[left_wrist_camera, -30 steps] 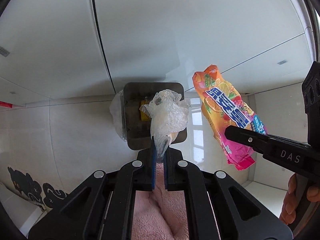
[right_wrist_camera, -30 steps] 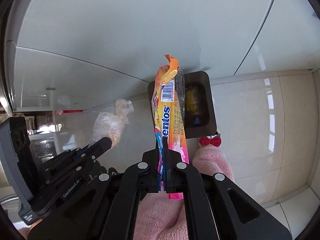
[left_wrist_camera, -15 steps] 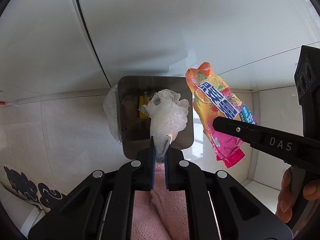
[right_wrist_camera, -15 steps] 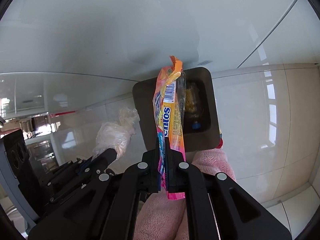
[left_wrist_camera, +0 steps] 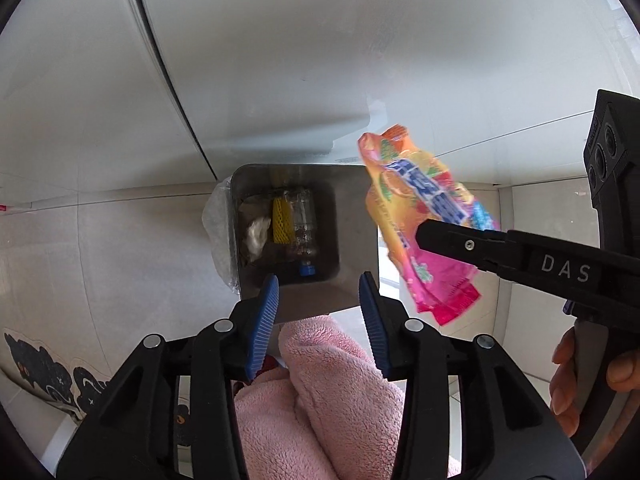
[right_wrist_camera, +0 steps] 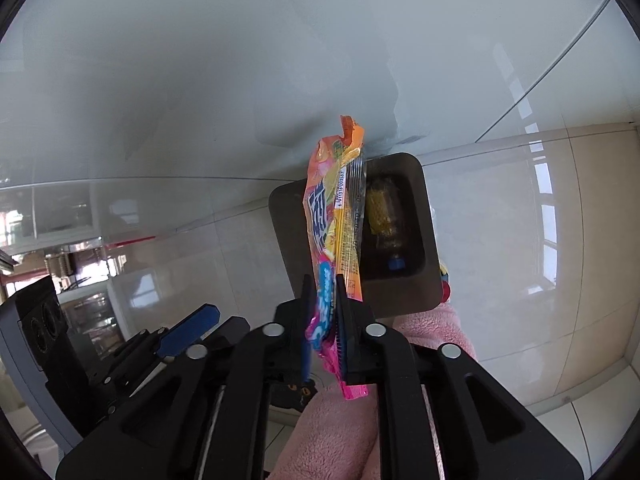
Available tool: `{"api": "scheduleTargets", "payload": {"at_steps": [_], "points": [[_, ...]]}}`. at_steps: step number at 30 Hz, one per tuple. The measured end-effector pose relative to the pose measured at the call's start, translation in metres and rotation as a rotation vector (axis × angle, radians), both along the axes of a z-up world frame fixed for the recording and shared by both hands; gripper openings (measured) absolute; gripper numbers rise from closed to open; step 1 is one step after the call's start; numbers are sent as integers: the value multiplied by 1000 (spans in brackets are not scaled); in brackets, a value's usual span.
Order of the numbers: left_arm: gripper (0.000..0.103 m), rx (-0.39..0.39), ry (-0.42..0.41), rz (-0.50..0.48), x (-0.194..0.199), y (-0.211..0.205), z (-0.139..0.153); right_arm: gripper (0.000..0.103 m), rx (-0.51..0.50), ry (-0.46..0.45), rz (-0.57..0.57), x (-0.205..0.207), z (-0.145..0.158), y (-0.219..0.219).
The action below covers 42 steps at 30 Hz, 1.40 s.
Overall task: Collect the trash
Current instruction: 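Open both grippers above the bin, releasing the plastic bag and Mentos bag, then grasp the yellow foam net with the left gripper while the right grasps the white snack bag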
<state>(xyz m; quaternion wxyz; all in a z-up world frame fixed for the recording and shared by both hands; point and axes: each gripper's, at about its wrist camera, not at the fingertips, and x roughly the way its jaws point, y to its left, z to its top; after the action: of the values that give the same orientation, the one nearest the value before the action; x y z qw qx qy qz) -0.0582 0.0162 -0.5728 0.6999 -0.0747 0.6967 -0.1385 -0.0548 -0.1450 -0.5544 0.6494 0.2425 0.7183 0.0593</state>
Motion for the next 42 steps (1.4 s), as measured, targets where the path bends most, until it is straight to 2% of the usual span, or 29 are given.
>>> {"api": "scheduleTargets", "payload": {"at_steps": [1, 2, 8, 14, 19, 26, 32, 37, 42], "points": [[42, 4, -5, 0, 0, 0, 2, 53, 7, -3, -11, 0, 2, -1], [42, 8, -11, 0, 0, 0, 5, 58, 5, -9, -21, 0, 3, -2], [49, 5, -28, 11, -5, 5, 26, 61, -18, -25, -21, 2, 18, -5], [59, 2, -82, 10, -16, 11, 74, 83, -59, -74, -38, -5, 64, -16], [66, -3, -149, 11, -19, 13, 131, 99, -114, -158, -24, -16, 126, -19], [76, -3, -279, -3, -26, 13, 215, 100, -134, -289, -61, -27, 216, -40], [76, -35, -362, 12, -16, 16, 272, 100, -172, -448, -129, -25, 291, -73], [77, -48, -426, 11, 2, 5, 314, 100, -202, -527, -175, -11, 329, -93], [77, -54, -473, -9, 34, -13, 333, 100, -235, -579, -192, 10, 348, -107]]}}
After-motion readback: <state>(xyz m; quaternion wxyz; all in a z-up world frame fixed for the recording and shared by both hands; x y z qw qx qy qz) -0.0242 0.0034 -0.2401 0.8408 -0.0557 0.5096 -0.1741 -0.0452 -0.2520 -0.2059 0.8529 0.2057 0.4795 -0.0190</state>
